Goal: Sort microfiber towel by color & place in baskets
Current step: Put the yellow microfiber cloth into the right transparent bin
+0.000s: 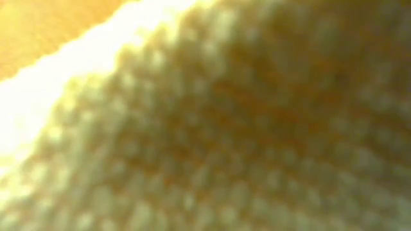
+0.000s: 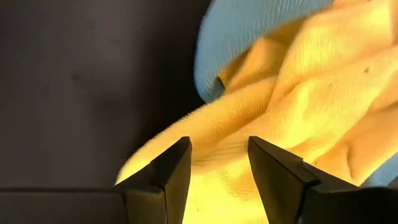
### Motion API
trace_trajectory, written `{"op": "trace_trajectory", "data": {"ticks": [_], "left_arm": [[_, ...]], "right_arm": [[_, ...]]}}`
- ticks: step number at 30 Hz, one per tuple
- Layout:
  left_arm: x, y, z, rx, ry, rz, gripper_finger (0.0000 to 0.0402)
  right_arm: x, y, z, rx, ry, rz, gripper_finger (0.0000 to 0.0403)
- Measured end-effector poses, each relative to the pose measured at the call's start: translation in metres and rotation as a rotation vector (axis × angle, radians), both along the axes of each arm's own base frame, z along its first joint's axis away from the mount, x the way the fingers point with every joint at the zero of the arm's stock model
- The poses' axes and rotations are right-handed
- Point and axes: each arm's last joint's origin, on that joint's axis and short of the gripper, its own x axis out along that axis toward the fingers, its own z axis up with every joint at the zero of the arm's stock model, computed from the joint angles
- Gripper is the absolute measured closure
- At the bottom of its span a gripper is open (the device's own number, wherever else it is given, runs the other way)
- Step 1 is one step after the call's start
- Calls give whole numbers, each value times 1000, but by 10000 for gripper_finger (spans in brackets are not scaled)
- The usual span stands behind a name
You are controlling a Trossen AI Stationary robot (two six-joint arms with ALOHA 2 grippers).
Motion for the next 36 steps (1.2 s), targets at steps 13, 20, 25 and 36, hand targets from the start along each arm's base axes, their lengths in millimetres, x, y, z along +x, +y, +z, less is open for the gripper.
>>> {"op": "trace_trajectory", "data": {"ticks": [13,20,25,36], "left_arm": [[3,-10,-24,46,74,-101,199],[6,-11,-37,93,108,-128,273],[7,-10,-36,74,108,-163,382],[24,-13,7,193,78,-215,397]], "right_arm": [[0,0,0,-5,2,2,200],[0,0,0,-6,5,2,200],[-1,0,-1,-7,6,3,200],[-1,0,-1,-9,6,0,200]]}}
